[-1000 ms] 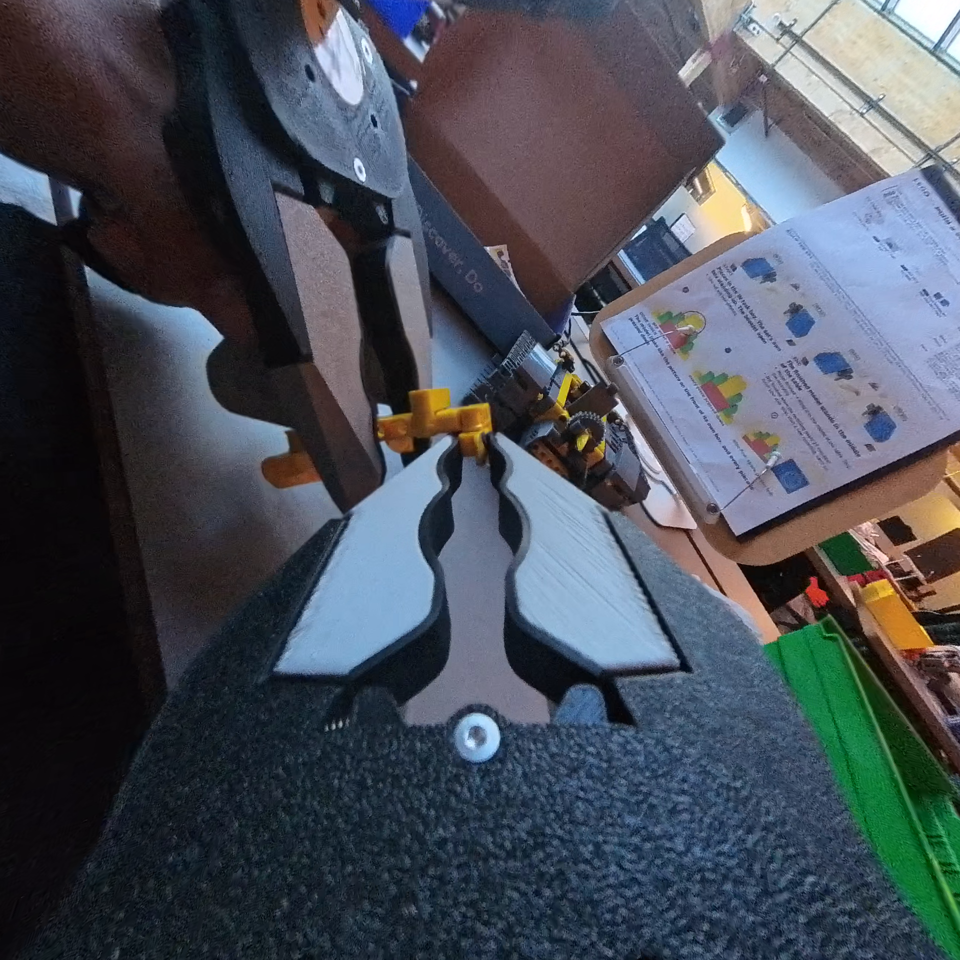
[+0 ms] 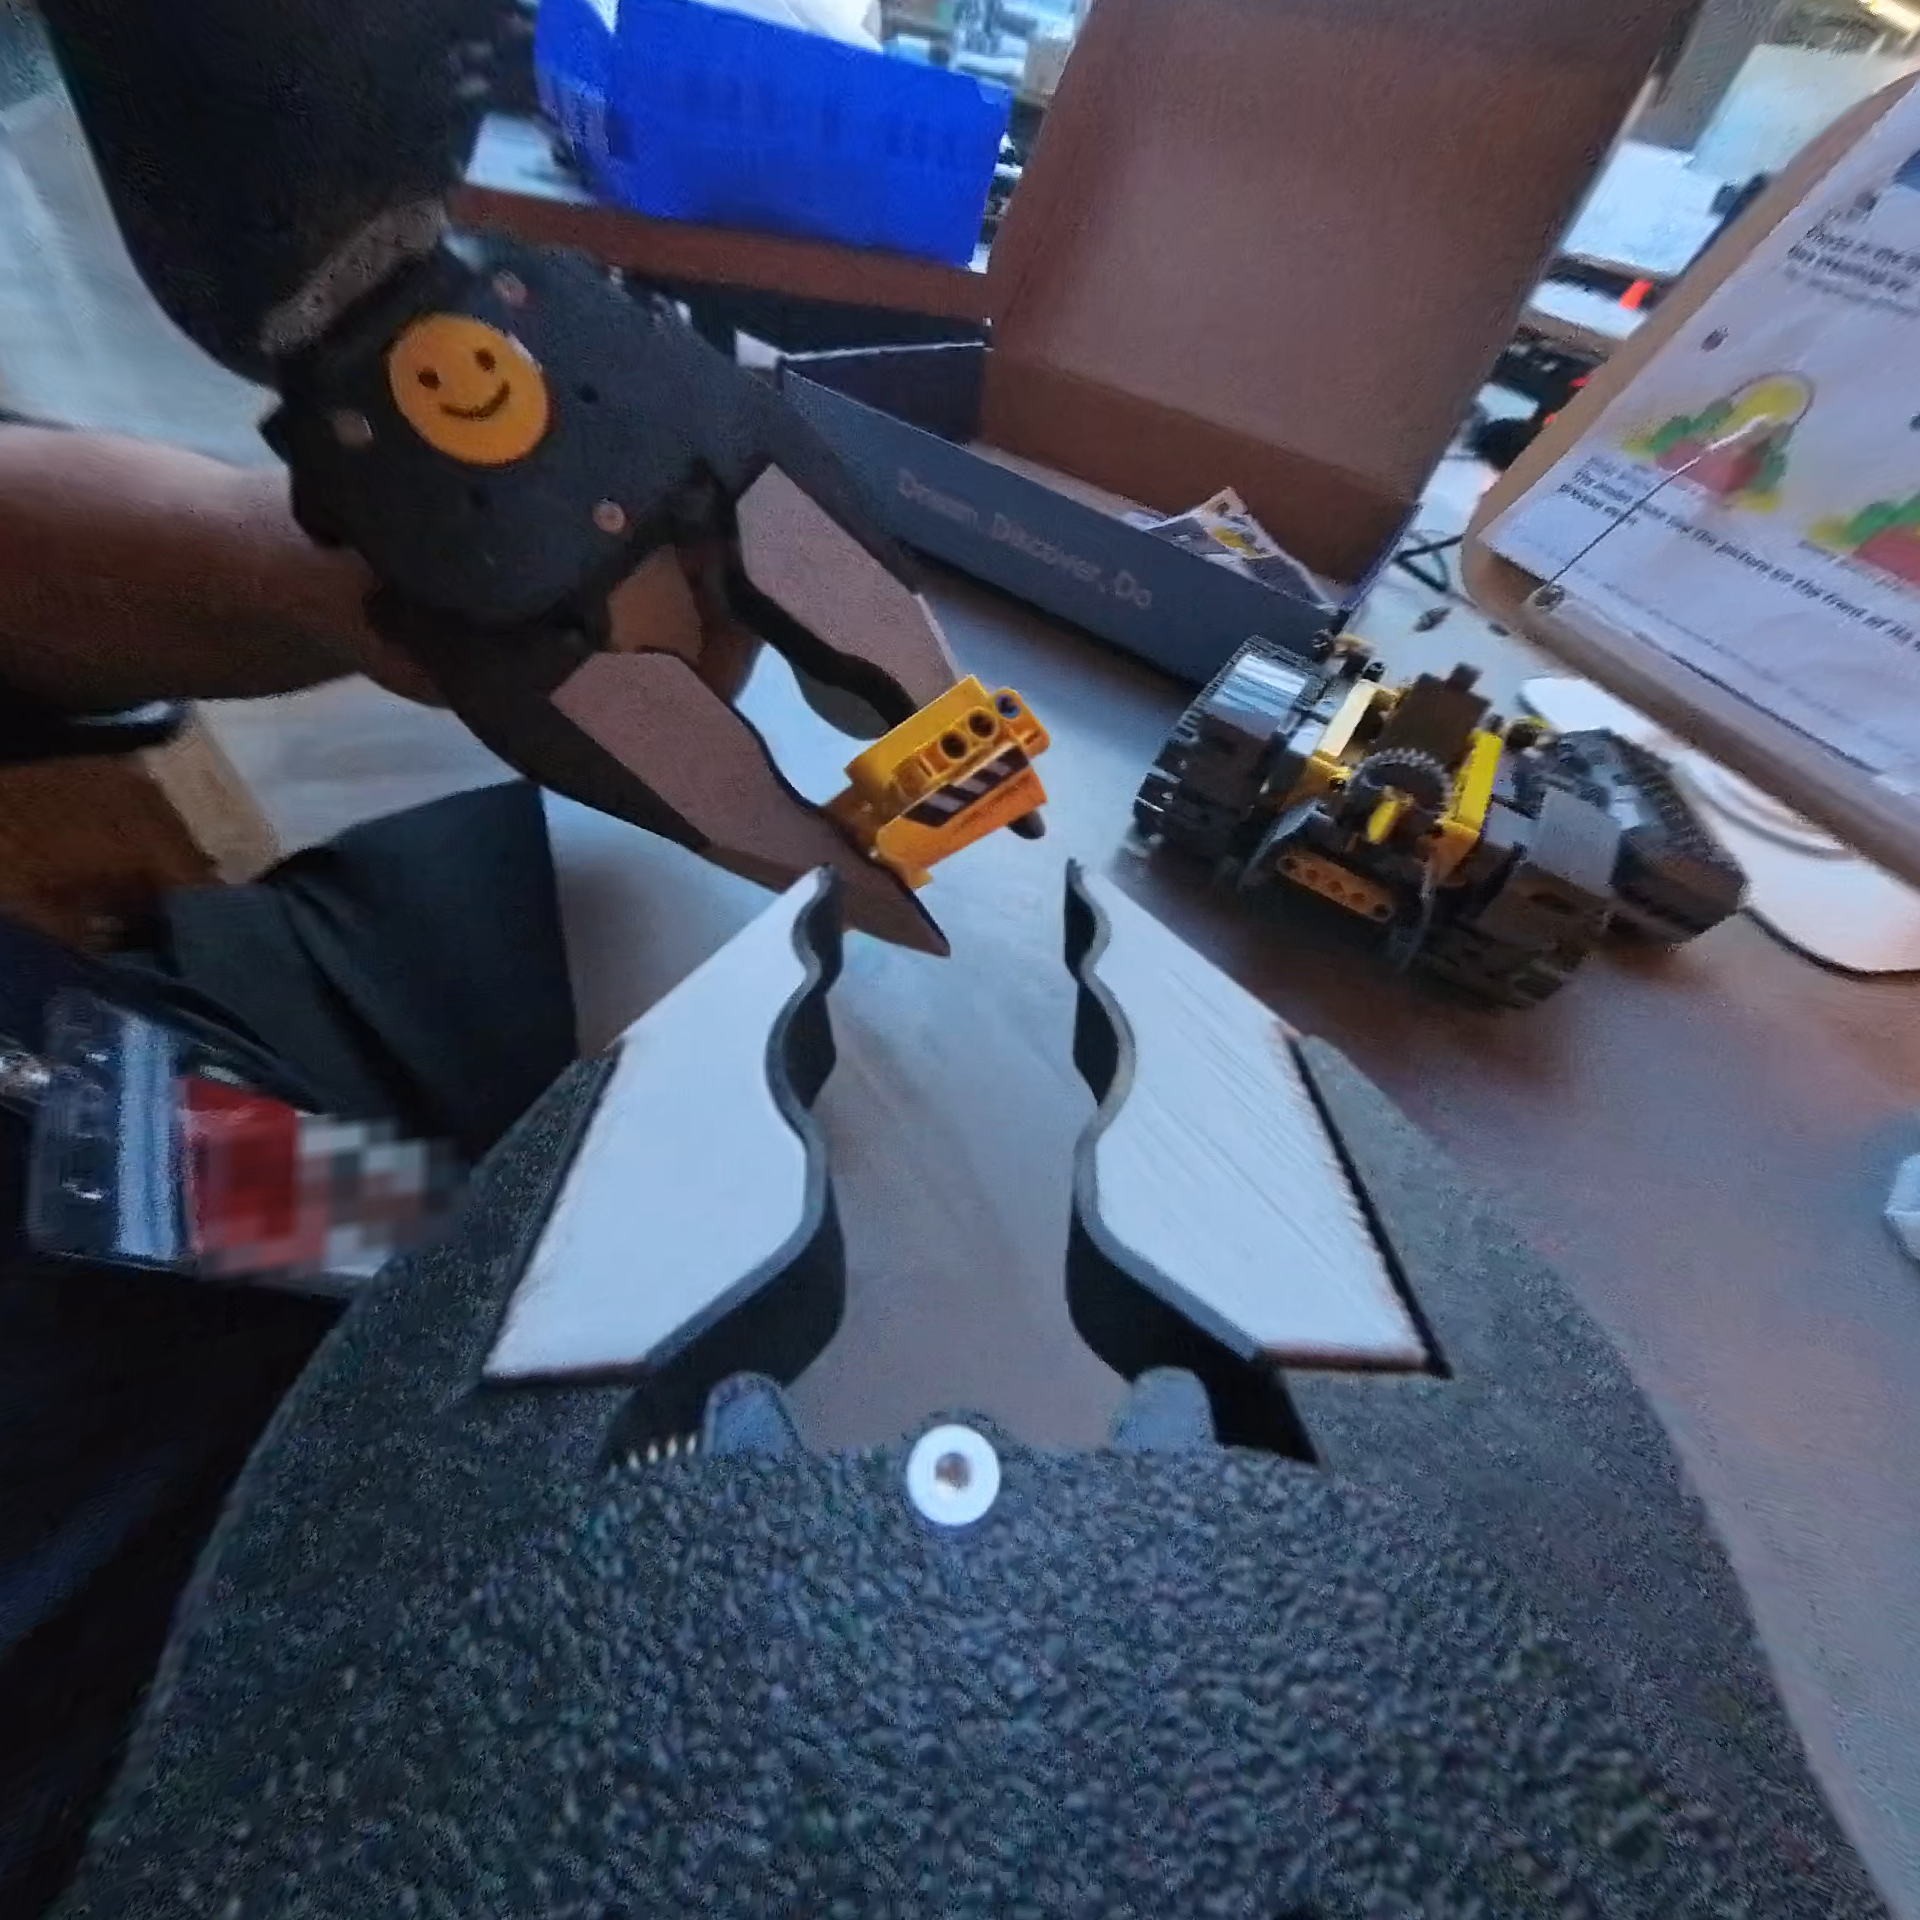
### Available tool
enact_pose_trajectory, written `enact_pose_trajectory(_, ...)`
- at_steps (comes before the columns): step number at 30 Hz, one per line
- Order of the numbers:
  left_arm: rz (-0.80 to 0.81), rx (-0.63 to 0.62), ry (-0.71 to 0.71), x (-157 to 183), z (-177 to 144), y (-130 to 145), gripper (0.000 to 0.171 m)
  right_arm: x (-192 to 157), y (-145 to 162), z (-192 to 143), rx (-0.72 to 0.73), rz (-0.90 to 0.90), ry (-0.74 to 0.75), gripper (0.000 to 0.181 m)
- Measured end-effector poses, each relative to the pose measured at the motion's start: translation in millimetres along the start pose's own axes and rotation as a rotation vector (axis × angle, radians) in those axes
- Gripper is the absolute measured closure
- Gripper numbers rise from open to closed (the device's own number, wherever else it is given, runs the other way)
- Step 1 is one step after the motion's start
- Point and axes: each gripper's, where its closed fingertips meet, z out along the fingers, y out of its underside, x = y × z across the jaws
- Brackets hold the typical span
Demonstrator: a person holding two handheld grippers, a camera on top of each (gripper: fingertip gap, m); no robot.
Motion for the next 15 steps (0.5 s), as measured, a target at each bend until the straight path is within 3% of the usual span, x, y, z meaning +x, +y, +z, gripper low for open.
enact_pose_trajectory(4, 0.061, 0.015, -0.053, -1.7, 0.1, -2.7, 0.139, -9.4, -4.7, 1.5, -0.013, 0.165, -0.105, 0.143)
enact_pose_trajectory(7, 0.099, 0.029, -0.076, 1.1, 0.2, -6.4, 0.139, -9.1, 1.0, 5.8, -0.057, 0.185, -0.088, 0.143)
enact_pose_trajectory(10, 0.137, 0.035, -0.094, 2.0, -0.6, -7.7, 0.139, -10.4, 4.9, 7.6, -0.071, 0.188, -0.096, 0.16)
enact_pose_trajectory(15, 0.101, 0.024, 0.011, 12.9, -0.6, -1.4, 0.139, -14.5, 12.0, 7.4, -0.1, 0.172, -0.139, 0.161)
